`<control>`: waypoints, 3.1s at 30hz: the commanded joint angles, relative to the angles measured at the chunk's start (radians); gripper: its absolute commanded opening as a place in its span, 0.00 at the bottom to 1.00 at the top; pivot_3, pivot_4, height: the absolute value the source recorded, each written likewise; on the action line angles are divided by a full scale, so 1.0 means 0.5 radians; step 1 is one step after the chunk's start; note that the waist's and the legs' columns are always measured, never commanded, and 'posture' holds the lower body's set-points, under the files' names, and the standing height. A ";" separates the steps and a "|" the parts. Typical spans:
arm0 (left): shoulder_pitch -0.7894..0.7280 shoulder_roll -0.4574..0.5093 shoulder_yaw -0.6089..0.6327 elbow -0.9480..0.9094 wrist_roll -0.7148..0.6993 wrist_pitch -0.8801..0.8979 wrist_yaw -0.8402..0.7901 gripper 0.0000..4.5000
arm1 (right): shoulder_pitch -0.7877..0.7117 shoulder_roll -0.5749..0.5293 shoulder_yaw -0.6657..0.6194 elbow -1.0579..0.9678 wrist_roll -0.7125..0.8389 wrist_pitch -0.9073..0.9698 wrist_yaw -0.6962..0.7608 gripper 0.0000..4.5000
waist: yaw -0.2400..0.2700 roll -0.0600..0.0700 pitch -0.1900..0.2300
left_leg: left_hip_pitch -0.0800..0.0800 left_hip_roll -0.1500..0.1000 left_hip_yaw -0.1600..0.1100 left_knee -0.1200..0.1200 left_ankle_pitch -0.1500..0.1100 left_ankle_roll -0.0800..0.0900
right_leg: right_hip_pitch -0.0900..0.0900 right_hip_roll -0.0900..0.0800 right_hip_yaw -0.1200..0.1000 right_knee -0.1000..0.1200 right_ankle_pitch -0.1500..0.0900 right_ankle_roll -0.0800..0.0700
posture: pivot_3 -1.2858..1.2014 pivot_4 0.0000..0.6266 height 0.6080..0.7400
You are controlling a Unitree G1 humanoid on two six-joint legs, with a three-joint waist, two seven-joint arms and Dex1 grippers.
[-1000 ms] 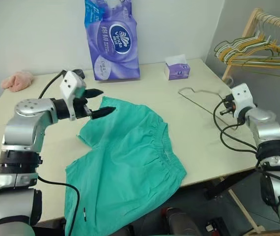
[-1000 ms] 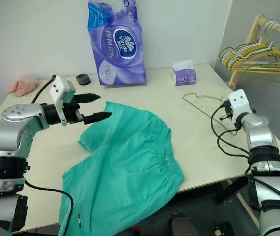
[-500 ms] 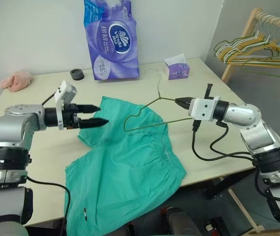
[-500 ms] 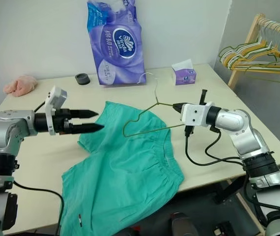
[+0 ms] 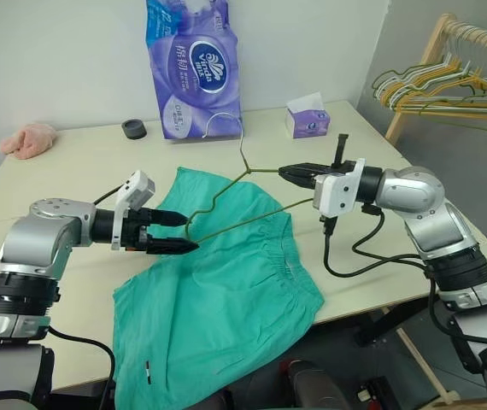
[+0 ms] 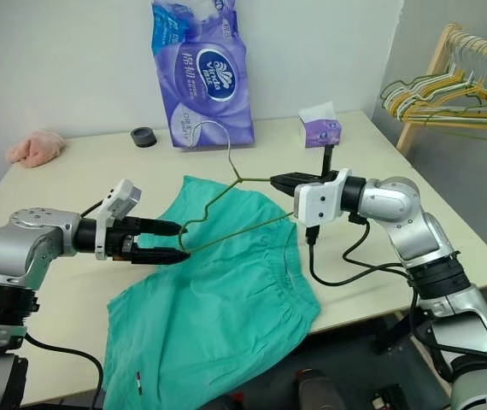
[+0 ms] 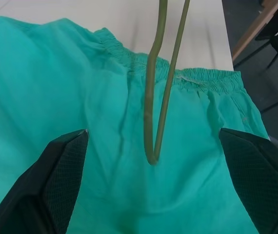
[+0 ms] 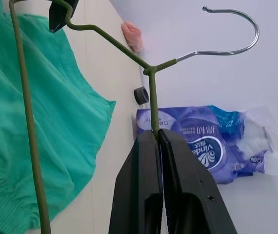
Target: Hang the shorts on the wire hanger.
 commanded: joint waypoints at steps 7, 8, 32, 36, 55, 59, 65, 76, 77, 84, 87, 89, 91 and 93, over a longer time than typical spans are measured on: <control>0.009 -0.034 -0.006 -0.128 -0.023 -0.002 -0.003 0.60 | -0.032 0.038 -0.053 -0.159 0.102 0.104 0.036 0.00 | 0.000 0.000 0.000 | 0.000 0.000 0.000 0.000 0.000 0.000 | 0.000 0.000 0.000 0.000 0.000 0.000 | 0.45 0.11 1.00; 0.016 -0.032 -0.009 -0.139 -0.026 0.001 -0.009 0.53 | -0.030 0.037 -0.052 -0.165 0.107 0.112 0.037 0.00 | -0.001 0.000 0.000 | 0.000 0.000 0.000 0.000 0.000 0.000 | 0.000 0.000 0.000 0.000 0.000 0.000 | 0.45 0.11 1.00; 0.099 -0.047 -0.076 -0.191 0.184 -0.208 0.206 0.00 | 0.086 -0.174 -0.183 -0.633 0.508 1.128 0.351 0.69 | 0.010 0.000 0.000 | 0.000 0.001 0.000 0.000 0.000 0.000 | 0.000 -0.003 0.000 0.000 0.000 0.000 | 0.45 0.11 1.00; 0.118 0.011 -0.142 -0.268 0.316 -0.399 0.187 0.00 | 0.092 -0.381 -0.256 -0.790 0.716 1.797 0.467 0.98 | 0.037 0.001 0.000 | 0.000 0.000 0.000 0.000 0.000 0.000 | 0.000 -0.006 0.000 -0.001 0.000 0.000 | 0.45 0.11 1.00; 0.109 0.066 -0.198 -0.581 0.396 -0.440 0.152 0.00 | 0.008 -0.313 0.306 -0.491 0.394 1.982 0.612 0.72 | 0.049 0.001 0.001 | -0.003 0.001 0.004 0.000 -0.001 0.001 | -0.004 0.002 0.002 -0.001 0.000 0.001 | 0.46 0.11 1.00; 0.121 0.078 -0.204 -0.578 0.418 -0.470 0.153 0.00 | 0.013 -0.311 0.295 -0.535 0.399 2.032 0.658 0.42 | 0.052 0.001 0.001 | -0.003 0.000 0.004 0.001 -0.001 0.001 | -0.004 0.001 0.002 -0.001 0.000 0.001 | 0.46 0.11 1.00; 0.118 0.084 -0.208 -0.575 0.421 -0.489 0.145 0.00 | 0.023 -0.288 0.301 -0.552 0.377 2.068 0.654 0.02 | 0.052 0.001 0.001 | -0.003 0.000 0.004 0.001 -0.001 0.001 | -0.004 0.001 0.001 -0.001 0.000 0.001 | 0.46 0.11 1.00; 0.078 -0.072 -0.057 -0.384 0.371 -0.553 0.322 0.12 | 0.130 -0.271 0.171 -0.645 0.518 2.320 0.625 0.00 | 0.055 0.001 0.001 | -0.003 0.000 0.004 0.001 -0.001 0.001 | -0.004 0.001 0.001 0.000 0.000 0.001 | 0.46 0.11 1.00; 0.076 -0.105 0.002 -0.342 0.344 -0.539 0.373 0.15 | 0.165 -0.275 0.128 -0.676 0.565 2.400 0.624 0.00 | 0.055 0.000 0.000 | -0.003 0.000 0.003 0.001 -0.001 0.001 | -0.004 0.001 0.001 0.000 0.000 0.001 | 0.46 0.11 1.00; 0.043 -0.280 0.403 -0.119 0.175 -0.429 0.759 0.54 | 0.368 -0.294 -0.085 -0.866 0.800 2.814 0.503 0.00 | 0.053 0.000 0.000 | -0.003 0.001 0.001 0.002 -0.001 0.001 | -0.004 -0.005 0.000 0.000 0.000 0.001 | 0.45 0.11 1.00; 0.095 -0.239 0.487 -0.047 0.156 -0.427 0.777 0.54 | 0.447 -0.293 -0.170 -0.931 0.887 2.941 0.430 0.00 | 0.047 0.000 0.000 | -0.003 0.002 0.001 0.001 -0.001 0.001 | -0.005 -0.006 0.000 0.000 0.000 0.000 | 0.45 0.11 1.00; 0.135 -0.194 0.510 0.004 0.169 -0.449 0.759 0.54 | 0.501 -0.297 -0.238 -0.964 0.945 3.029 0.380 0.00 | 0.046 0.000 0.000 | -0.003 0.002 0.001 0.001 -0.001 0.001 | -0.005 -0.006 0.001 0.000 0.000 0.000 | 0.45 0.11 1.00; 0.185 -0.146 0.526 0.035 0.127 -0.405 0.695 0.54 | 0.585 -0.331 -0.338 -0.976 0.997 3.125 0.334 0.00 | 0.048 0.000 0.000 | -0.003 0.002 0.001 0.000 -0.001 0.001 | -0.005 -0.006 0.001 0.000 0.000 0.000 | 0.45 0.11 1.00; 0.252 -0.090 0.536 -0.013 0.007 -0.238 0.572 0.57 | 0.689 -0.388 -0.432 -0.974 1.033 3.193 0.299 0.00 | 0.049 0.000 0.000 | -0.004 0.002 0.001 0.000 -0.001 0.001 | -0.005 -0.005 0.000 0.000 0.000 0.001 | 0.44 0.11 1.00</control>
